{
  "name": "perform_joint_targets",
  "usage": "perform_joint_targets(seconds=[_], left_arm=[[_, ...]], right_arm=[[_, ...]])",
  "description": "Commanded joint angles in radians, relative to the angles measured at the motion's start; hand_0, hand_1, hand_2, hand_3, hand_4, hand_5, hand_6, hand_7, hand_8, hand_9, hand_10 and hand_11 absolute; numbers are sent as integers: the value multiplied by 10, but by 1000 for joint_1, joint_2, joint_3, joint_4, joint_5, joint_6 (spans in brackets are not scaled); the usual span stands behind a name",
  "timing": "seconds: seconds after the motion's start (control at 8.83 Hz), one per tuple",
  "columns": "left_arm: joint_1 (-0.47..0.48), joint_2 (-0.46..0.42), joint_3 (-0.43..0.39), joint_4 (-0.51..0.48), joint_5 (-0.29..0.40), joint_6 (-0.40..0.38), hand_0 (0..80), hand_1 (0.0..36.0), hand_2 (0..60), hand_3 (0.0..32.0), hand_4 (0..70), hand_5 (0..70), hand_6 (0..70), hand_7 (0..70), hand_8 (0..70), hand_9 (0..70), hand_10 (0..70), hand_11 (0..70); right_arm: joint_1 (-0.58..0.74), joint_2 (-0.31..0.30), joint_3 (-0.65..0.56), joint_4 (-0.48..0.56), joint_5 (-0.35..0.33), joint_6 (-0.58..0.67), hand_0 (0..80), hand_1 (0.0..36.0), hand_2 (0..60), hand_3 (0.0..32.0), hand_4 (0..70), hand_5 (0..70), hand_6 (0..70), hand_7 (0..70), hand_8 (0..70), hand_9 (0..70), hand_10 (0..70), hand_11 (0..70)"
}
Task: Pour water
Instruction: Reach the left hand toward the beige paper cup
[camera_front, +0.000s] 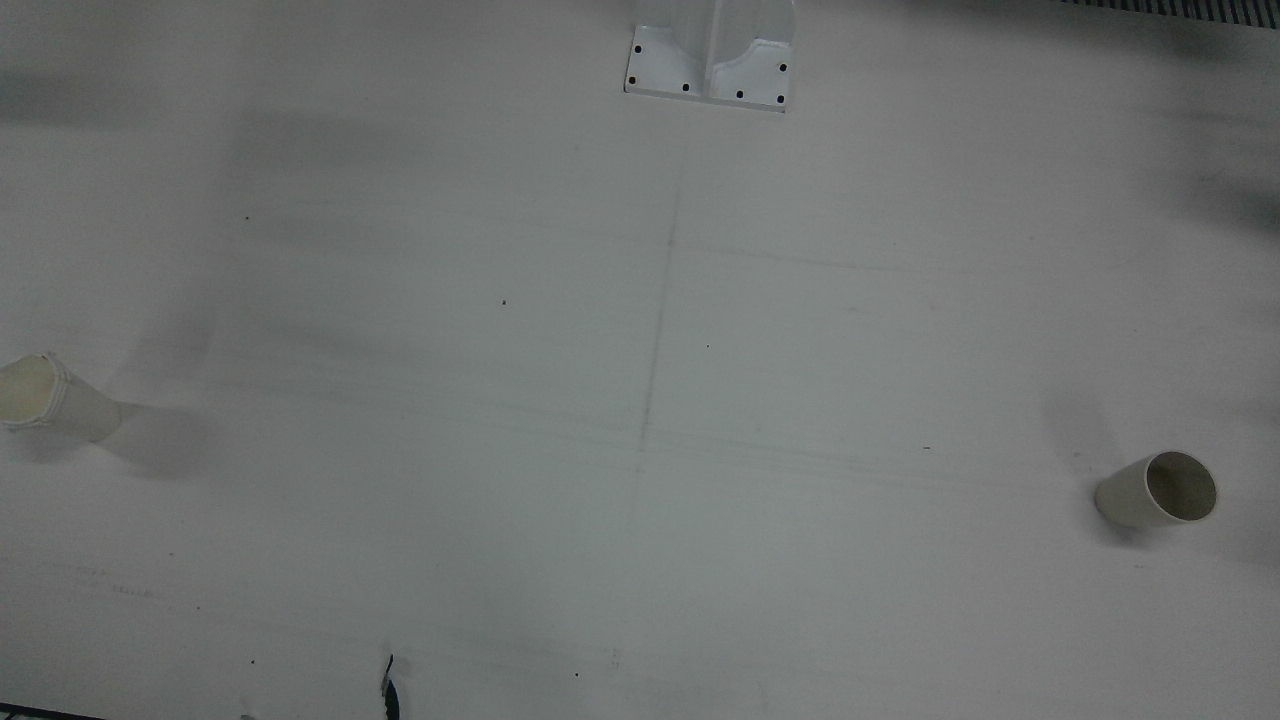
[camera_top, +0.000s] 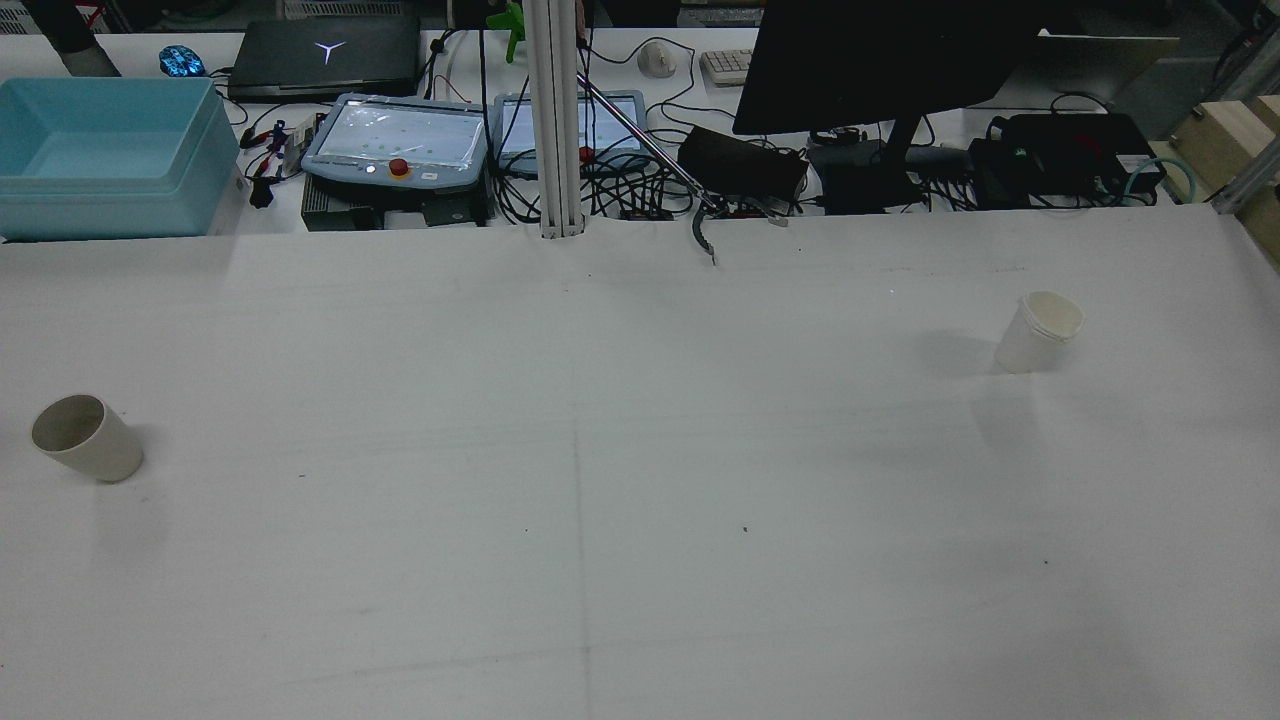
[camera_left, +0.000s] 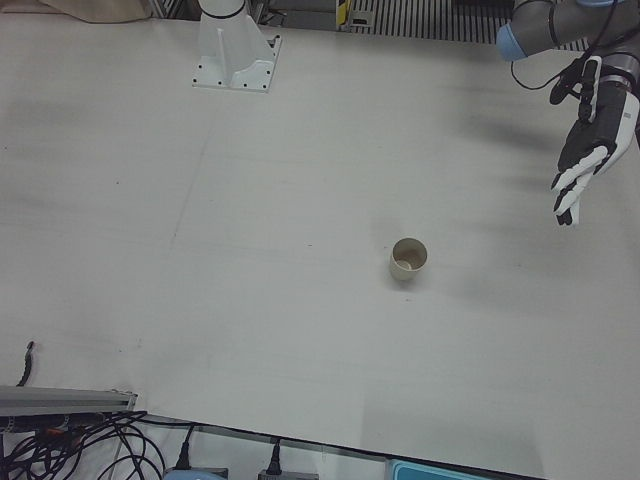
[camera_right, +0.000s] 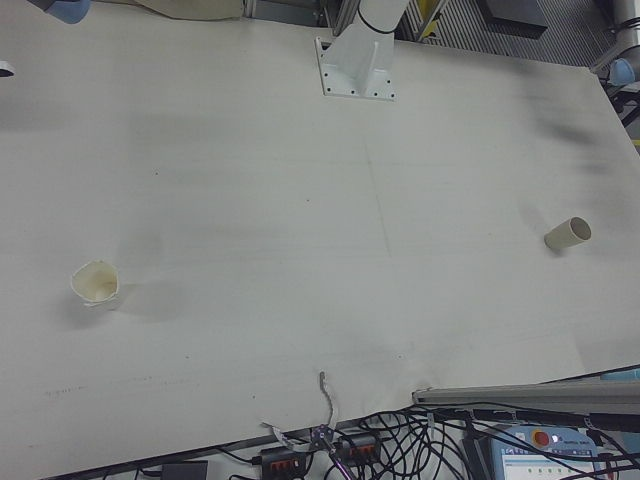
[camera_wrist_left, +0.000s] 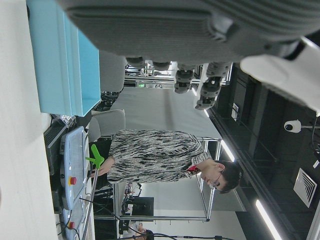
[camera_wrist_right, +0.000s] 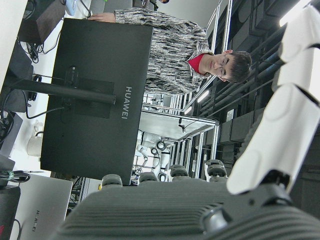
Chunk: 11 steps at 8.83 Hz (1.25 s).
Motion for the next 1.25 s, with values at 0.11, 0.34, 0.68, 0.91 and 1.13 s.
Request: perform_joint_targets(seconds=[0.11,0.34,0.68,0.91,1.13], left_arm=[[48,-171,200,-69,-3,94,270,0,0,0,298,0,102,94,10,4,0,0],[56,-173,262,-106,13,273,397,0,0,0,257,0,97,85,9,3,0,0],[146,-225,425,-179,28,405,793,280,0,0,137,0,100,76,10,1,22,66],[171,-228,423,-179,26,464,800,360,0,0,87,0,85,54,13,0,11,61],[225,-245,425,-160,22,472,800,360,0,0,93,0,83,61,15,0,15,71]], right_arm=[[-12,2,-33,3,-9,-69,460,151,138,0,0,23,54,0,0,0,0,0],[-55,19,-33,-2,-4,-97,464,160,148,0,0,27,57,0,1,0,0,0],[-96,33,-33,-10,-5,-103,472,176,174,0,9,31,74,12,4,0,0,0],[-101,33,-33,-11,-5,-103,474,180,186,0,25,33,82,22,6,0,0,0],[-101,27,-34,-11,-7,-103,483,193,186,0,7,37,80,16,5,0,0,0]])
